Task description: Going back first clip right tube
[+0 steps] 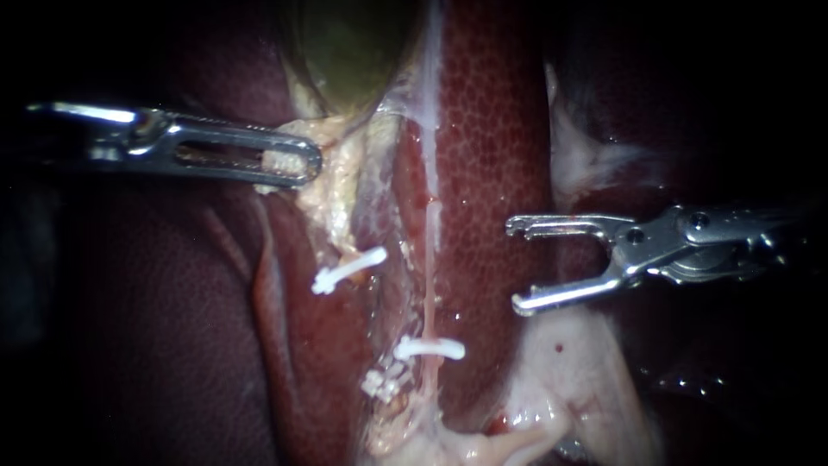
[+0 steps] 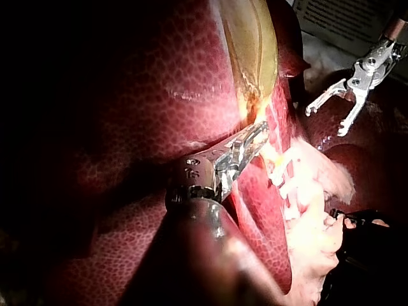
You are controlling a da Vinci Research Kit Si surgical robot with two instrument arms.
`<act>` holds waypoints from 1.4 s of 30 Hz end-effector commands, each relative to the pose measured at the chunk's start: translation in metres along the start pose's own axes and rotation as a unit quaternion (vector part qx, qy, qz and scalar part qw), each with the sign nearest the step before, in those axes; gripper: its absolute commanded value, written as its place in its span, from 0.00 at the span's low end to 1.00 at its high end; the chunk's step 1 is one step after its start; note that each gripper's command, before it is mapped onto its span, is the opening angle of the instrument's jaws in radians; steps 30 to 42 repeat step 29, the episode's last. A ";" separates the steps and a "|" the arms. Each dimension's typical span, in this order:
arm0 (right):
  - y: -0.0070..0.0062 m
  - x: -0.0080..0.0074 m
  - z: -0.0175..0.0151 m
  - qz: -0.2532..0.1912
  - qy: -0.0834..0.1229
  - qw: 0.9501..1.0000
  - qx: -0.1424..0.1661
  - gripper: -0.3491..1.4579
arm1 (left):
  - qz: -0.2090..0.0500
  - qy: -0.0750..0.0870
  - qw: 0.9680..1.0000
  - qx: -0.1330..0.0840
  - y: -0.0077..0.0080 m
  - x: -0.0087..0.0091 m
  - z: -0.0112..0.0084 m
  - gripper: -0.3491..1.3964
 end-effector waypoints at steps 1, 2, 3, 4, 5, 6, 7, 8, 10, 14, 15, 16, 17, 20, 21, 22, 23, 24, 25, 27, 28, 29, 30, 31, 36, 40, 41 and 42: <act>-0.0001 0.0000 0.0001 0.000 0.000 1.000 0.000 0.52 | 0.002 0.002 1.000 0.000 0.0002 0.0002 0.0004 0.00; -0.0001 -0.0001 0.0001 0.000 0.000 1.000 0.000 0.52 | 0.002 0.004 1.000 0.000 0.0004 0.0004 0.0008 0.00; -0.0001 -0.0001 0.0001 0.000 0.000 1.000 0.000 0.52 | 0.003 0.005 1.000 0.000 0.0007 0.0005 0.0012 0.00; -0.0001 0.0000 0.0001 0.000 0.000 1.000 0.000 0.52 | 0.004 0.006 1.000 0.001 0.0009 0.0006 0.0016 0.00; -0.0001 0.0000 0.0001 0.000 0.000 1.000 0.000 0.52 | 0.004 0.007 1.000 0.000 0.0011 0.0007 0.0018 0.00; -0.0002 0.0000 0.0001 0.000 0.000 1.000 0.000 0.52 | 0.004 0.007 1.000 0.001 0.0013 0.0008 0.0021 0.00; -0.0002 0.0000 0.0001 0.000 0.000 1.000 0.000 0.52 | 0.005 0.007 1.000 0.001 0.0014 0.0009 0.0025 0.00; -0.0003 0.0000 0.0002 0.000 0.000 1.000 0.000 0.52 | 0.005 0.009 1.000 0.001 0.0015 0.0011 0.0028 0.00; -0.0004 0.0001 0.0002 0.000 0.001 1.000 0.000 0.52 | 0.009 0.010 1.000 0.002 0.0015 0.0014 0.0034 0.00; -0.0005 0.0003 0.0004 -0.003 0.001 1.000 0.000 0.52 | 0.010 0.013 1.000 0.006 0.0012 0.0018 0.0042 0.00; -0.0005 0.0003 0.0005 -0.003 0.002 1.000 -0.001 0.52 | 0.010 0.014 1.000 0.007 0.0011 0.0019 0.0044 0.00; -0.0005 0.0003 0.0005 -0.003 0.002 1.000 -0.001 0.52 | 0.011 0.015 1.000 0.006 0.0011 0.0020 0.0045 0.00; -0.0005 0.0003 0.0005 -0.006 0.002 1.000 -0.001 0.52 | 0.011 0.015 1.000 0.007 0.0010 0.0021 0.0047 0.00; -0.0005 0.0004 0.0005 -0.006 0.002 1.000 -0.001 0.52 | 0.011 0.015 1.000 0.007 0.0009 0.0021 0.0047 0.00; -0.0005 0.0004 0.0005 -0.006 0.002 1.000 -0.001 0.52 | 0.011 0.015 1.000 0.007 0.0009 0.0021 0.0047 0.00; -0.0005 0.0004 0.0005 -0.006 0.002 1.000 -0.001 0.52 | 0.011 0.015 1.000 0.007 0.0009 0.0021 0.0047 0.00; -0.0005 0.0004 0.0005 -0.006 0.002 1.000 -0.001 0.52 | 0.011 0.015 1.000 0.007 0.0009 0.0021 0.0047 0.00; -0.0005 0.0004 0.0005 -0.006 0.002 1.000 -0.001 0.52 | 0.011 0.015 1.000 0.007 0.0009 0.0021 0.0048 0.00; -0.0005 0.0004 0.0005 -0.006 0.002 1.000 -0.001 0.52 | 0.011 0.015 1.000 0.007 0.0009 0.0021 0.0048 0.00; -0.0005 0.0004 0.0005 -0.006 0.002 1.000 -0.001 0.52 | 0.011 0.015 1.000 0.007 0.0009 0.0021 0.0048 0.00; -0.0005 0.0004 0.0005 -0.006 0.002 1.000 -0.001 0.52 | 0.011 0.015 1.000 0.007 0.0009 0.0021 0.0048 0.00; -0.0005 0.0004 0.0005 -0.006 0.002 1.000 -0.001 0.52 | 0.011 0.015 1.000 0.007 0.0009 0.0021 0.0048 0.00; -0.0005 0.0004 0.0005 -0.006 0.002 1.000 -0.001 0.52 | 0.011 0.015 1.000 0.007 0.0009 0.0021 0.0048 0.00; -0.0005 0.0004 0.0005 -0.006 0.002 1.000 -0.001 0.52 | 0.011 0.015 1.000 0.007 0.0009 0.0021 0.0048 0.00; -0.0005 0.0004 0.0005 -0.006 0.002 1.000 -0.001 0.52 | 0.011 0.015 1.000 0.007 0.0009 0.0021 0.0048 0.00; -0.0005 0.0004 0.0005 -0.006 0.002 1.000 -0.001 0.52 | 0.011 0.015 1.000 0.007 0.0009 0.0021 0.0048 0.00; -0.0005 0.0004 0.0005 -0.006 0.002 1.000 -0.001 0.52 | 0.011 0.015 1.000 0.007 0.0009 0.0021 0.0048 0.00; -0.0005 0.0004 0.0005 -0.006 0.002 1.000 -0.001 0.52 | 0.011 0.015 1.000 0.007 0.0009 0.0021 0.0048 0.00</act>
